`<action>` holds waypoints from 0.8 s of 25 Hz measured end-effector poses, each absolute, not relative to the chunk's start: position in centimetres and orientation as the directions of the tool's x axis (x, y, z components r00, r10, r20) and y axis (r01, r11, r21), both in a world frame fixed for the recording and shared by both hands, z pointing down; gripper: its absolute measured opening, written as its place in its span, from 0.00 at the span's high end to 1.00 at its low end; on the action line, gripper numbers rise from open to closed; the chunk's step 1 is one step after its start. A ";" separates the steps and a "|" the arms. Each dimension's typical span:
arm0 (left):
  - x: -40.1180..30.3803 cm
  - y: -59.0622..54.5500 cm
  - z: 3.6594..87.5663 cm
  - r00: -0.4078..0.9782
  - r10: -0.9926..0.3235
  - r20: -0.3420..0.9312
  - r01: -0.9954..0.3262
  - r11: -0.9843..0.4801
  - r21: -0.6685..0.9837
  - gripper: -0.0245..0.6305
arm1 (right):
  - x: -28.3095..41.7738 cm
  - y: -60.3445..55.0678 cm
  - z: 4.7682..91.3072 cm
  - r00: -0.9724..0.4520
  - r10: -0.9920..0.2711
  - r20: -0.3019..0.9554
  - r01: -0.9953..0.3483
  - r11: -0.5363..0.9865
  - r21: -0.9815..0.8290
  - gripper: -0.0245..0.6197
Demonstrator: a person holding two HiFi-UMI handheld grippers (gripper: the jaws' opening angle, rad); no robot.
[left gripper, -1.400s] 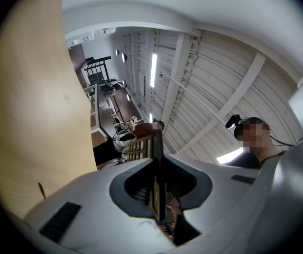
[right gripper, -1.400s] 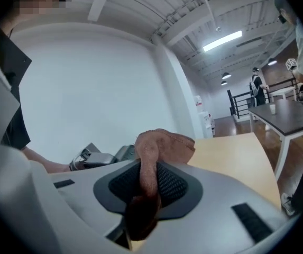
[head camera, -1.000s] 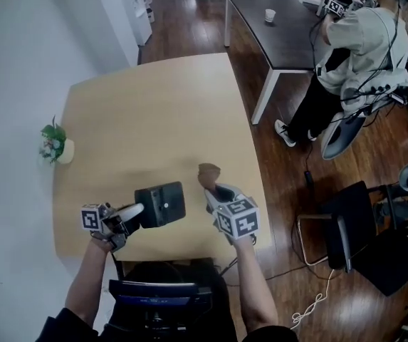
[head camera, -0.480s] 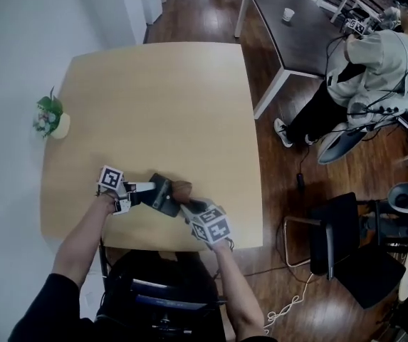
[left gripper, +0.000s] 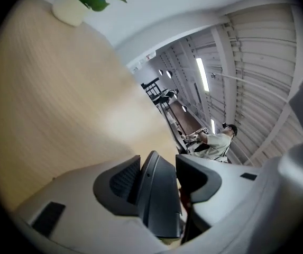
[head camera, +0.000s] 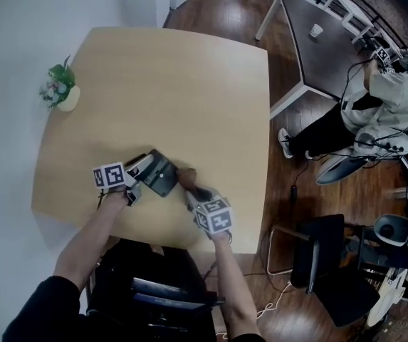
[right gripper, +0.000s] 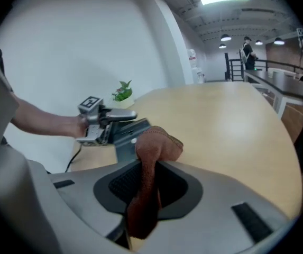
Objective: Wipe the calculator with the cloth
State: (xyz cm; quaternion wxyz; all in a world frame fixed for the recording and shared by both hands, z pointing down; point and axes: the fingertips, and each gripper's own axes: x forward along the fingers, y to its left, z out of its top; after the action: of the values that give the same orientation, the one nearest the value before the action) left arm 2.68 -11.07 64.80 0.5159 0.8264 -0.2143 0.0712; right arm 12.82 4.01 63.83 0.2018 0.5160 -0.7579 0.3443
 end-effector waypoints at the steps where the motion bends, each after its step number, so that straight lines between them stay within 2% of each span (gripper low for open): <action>1: 1.8 -10.9 64.9 0.890 -0.298 0.345 -0.441 -0.372 0.817 0.65 | 14.4 2.6 63.8 -0.352 -0.653 0.670 -0.935 0.217 -0.281 0.83; 4: 0.1 -10.6 65.7 0.880 -0.317 0.353 -0.452 -0.332 0.828 0.65 | 16.2 -1.9 64.7 -0.321 -0.625 0.712 -0.945 0.257 -0.201 0.83; 7: -0.4 -10.9 66.2 0.878 -0.308 0.367 -0.455 -0.298 0.839 0.66 | 13.5 -5.3 65.8 -0.360 -0.550 0.754 -0.905 0.403 -0.138 0.83; 11: -2.3 -12.6 66.2 0.837 -0.354 0.418 -0.530 -0.327 0.783 0.66 | 8.9 -5.9 67.3 -0.406 -0.433 0.805 -0.816 0.569 -0.105 0.83; 16: -6.7 -15.0 66.0 0.744 -0.496 0.447 -0.627 -0.288 0.724 0.65 | 5.7 -3.9 68.5 -0.444 -0.358 0.821 -0.764 0.630 -0.138 0.83; 20: -11.0 -15.1 65.3 0.705 -0.571 0.422 -0.631 -0.231 0.741 0.65 | 3.9 -2.7 68.8 -0.461 -0.331 0.823 -0.743 0.651 -0.154 0.83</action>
State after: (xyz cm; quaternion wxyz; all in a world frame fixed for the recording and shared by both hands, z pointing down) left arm -11.03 -15.07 65.35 0.4875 0.7840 -0.3830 0.0308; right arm 3.90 -2.70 68.75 0.4013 0.3295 -0.8151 0.2568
